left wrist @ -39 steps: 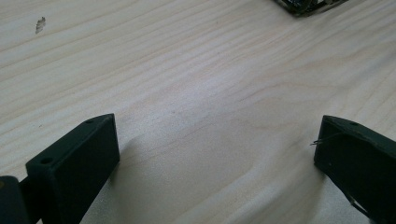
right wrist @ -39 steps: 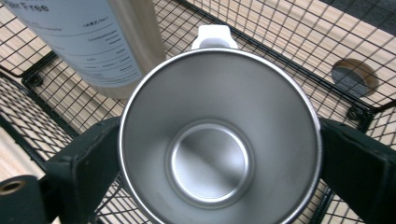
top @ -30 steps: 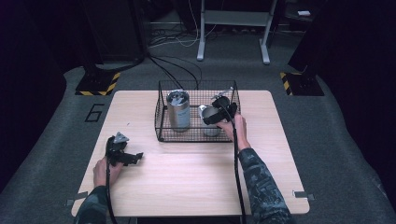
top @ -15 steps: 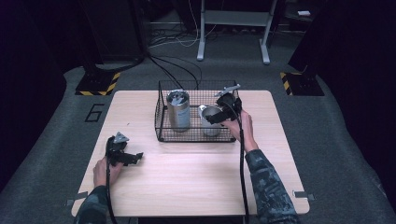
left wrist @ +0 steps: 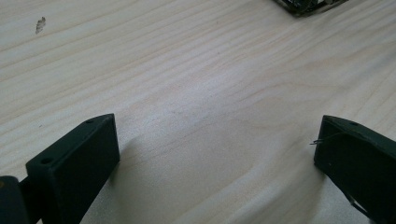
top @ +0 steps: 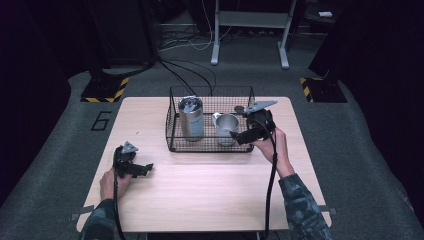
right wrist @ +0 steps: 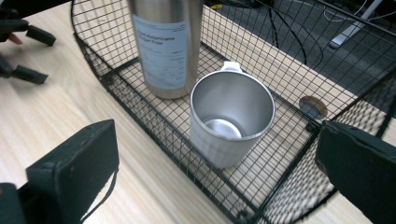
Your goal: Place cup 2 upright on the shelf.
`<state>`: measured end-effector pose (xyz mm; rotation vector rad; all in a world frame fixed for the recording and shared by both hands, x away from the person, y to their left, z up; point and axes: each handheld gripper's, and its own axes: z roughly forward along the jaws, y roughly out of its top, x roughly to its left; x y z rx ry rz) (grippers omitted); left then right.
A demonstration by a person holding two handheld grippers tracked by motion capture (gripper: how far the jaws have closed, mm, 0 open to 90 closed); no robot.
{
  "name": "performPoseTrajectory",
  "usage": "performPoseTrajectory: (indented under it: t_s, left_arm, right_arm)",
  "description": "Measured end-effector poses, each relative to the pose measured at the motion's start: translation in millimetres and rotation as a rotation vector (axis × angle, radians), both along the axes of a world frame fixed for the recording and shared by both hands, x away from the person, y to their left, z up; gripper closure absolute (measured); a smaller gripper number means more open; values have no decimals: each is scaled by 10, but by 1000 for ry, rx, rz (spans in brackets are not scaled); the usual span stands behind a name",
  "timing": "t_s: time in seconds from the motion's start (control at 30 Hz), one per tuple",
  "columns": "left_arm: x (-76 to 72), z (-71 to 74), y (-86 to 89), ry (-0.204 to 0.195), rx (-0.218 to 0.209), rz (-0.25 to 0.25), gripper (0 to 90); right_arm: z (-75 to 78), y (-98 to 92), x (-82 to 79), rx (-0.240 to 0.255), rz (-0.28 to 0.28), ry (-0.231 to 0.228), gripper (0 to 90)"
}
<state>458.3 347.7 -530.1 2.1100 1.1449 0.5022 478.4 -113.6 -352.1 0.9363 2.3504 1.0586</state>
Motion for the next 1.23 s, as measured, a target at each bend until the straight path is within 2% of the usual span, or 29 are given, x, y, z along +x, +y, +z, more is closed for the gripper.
performPoseTrajectory:
  t_s: [0.03, 0.07, 0.23, 0.33, 0.37, 0.4, 0.43, 0.47, 0.5, 0.53, 0.57, 0.6, 0.63, 0.67, 0.73, 0.77, 0.8, 0.83, 0.87, 1.03, 1.07, 1.13, 1.23]
  left_arm:
    - [0, 0, -1, 0, -1, 1, 0]
    - [0, 0, 0, 0, -1, 0, 0]
    - [0, 0, 0, 0, 0, 0, 0]
    - [-1, -1, -1, 0, -1, 1, 0]
    - [-1, -1, -1, 0, -1, 1, 0]
    - [-1, 0, -1, 0, -1, 1, 0]
    - [-1, 0, -1, 0, -1, 1, 0]
    - [0, 0, -1, -1, 0, 0, 0]
    - [-1, -1, -1, 0, -1, 1, 0]
    - [-1, 0, -1, 0, 0, 1, 0]
    - [-1, 0, -1, 0, 0, 1, 0]
    - [-1, -1, -1, 0, -1, 1, 0]
    - [-1, -1, -1, 0, -1, 1, 0]
    - [-1, 0, -1, 0, -1, 1, 0]
    - [0, 0, 0, 0, 0, 1, 0]
    - [0, 0, 0, 0, 0, 1, 0]
    - [-1, 0, -1, 0, 0, 1, 0]
    - [0, 0, 0, 0, 0, 0, 0]
    - [0, 0, 0, 0, 0, 1, 0]
    - [0, 0, -1, 0, 0, 1, 0]
    - [1, 0, -1, -1, 0, 1, 0]
    - [1, 0, 0, -1, 0, 0, 0]
    - [1, -9, -7, -10, -5, 8, 0]
  right_arm:
    - [0, 0, 0, 0, 0, 0, 0]
    - [-17, -48, -83, -2, 9, -11, 0]
    - [-86, -152, -242, -10, -1, -14, 0]
    - [-213, -297, -379, -3, -14, -18, 0]
    - [-213, -297, -379, -3, -14, -18, 0]
    - [-310, -370, -436, 6, -25, -26, 0]
    - [-310, -370, -436, 6, -25, -26, 0]
    - [-434, -432, -494, 15, -48, -4, 0]
    - [-434, -432, -494, 15, -48, -4, 0]
    - [-508, -473, -511, 4, -48, 1, 0]
    - [-611, -516, -535, 8, -60, 15, 0]
    - [-777, -578, -565, 20, -76, 43, 0]
    - [-777, -578, -565, 20, -76, 43, 0]
    - [-1007, -648, -601, 12, -99, 85, 0]
    - [-1192, -708, -611, 12, -105, 118, 0]
    - [-1192, -708, -611, 12, -105, 118, 0]
    - [-1382, -762, -626, 12, -116, 143, 0]
    - [-1382, -762, -626, 12, -116, 143, 0]
    - [-1541, -810, -654, 19, -132, 164, 0]
    - [-1693, -876, -693, 23, -133, 150, 0]
    - [-1729, -891, -717, 11, -145, 134, 0]
    - [-1762, -901, -723, -11, -145, 125, 0]
    - [-1772, -925, -735, 3, -154, 116, 0]
